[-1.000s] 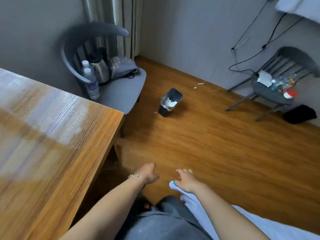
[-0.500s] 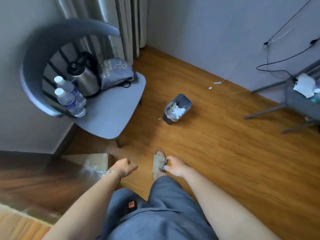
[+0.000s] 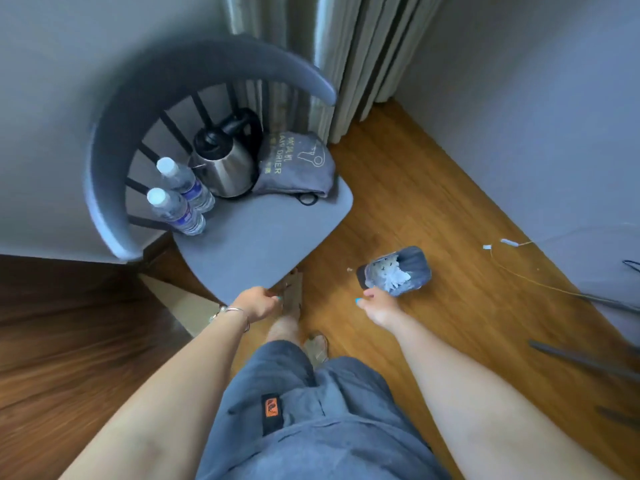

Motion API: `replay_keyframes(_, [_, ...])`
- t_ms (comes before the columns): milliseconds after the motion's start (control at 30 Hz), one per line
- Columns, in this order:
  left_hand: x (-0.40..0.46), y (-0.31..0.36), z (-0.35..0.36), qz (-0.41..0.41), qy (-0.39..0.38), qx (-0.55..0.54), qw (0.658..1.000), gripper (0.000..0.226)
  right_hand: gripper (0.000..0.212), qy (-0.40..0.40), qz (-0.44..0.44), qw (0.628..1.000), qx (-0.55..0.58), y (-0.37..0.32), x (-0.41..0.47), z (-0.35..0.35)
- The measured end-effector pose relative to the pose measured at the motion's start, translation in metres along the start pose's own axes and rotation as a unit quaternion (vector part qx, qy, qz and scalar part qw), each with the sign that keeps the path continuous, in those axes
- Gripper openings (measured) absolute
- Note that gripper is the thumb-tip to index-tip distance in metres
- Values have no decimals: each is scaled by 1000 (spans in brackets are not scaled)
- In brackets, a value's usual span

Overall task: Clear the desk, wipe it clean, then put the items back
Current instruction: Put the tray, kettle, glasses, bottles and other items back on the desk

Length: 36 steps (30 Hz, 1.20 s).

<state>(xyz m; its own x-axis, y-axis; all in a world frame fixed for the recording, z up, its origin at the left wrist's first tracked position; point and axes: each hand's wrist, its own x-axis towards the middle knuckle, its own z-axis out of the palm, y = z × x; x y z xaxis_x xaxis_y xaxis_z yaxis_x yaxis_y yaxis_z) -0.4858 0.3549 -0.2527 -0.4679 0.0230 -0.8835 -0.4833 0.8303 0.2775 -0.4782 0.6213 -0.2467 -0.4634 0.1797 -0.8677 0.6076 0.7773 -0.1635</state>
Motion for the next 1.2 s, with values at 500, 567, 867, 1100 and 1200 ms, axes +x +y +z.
replay_keyframes(500, [149,83,-122,124,159,-207,957,83,87,83,-133,987,43,-194,148,-100])
replay_keyframes(567, [171,85,-128,133,180,-204,953,89,95,78,-138,985,74,-208,168,-100])
replay_keyframes(867, [243,115,-136,41,262,-130,955,94,95,105,-191,972,87,-224,242,-87])
replay_keyframes(1100, [215,96,-78,84,271,-317,905,65,72,92,-216,971,45,-187,241,-95])
replay_keyframes(1200, [210,83,-61,48,271,-289,917,81,84,62,-264,962,10,-165,242,-98])
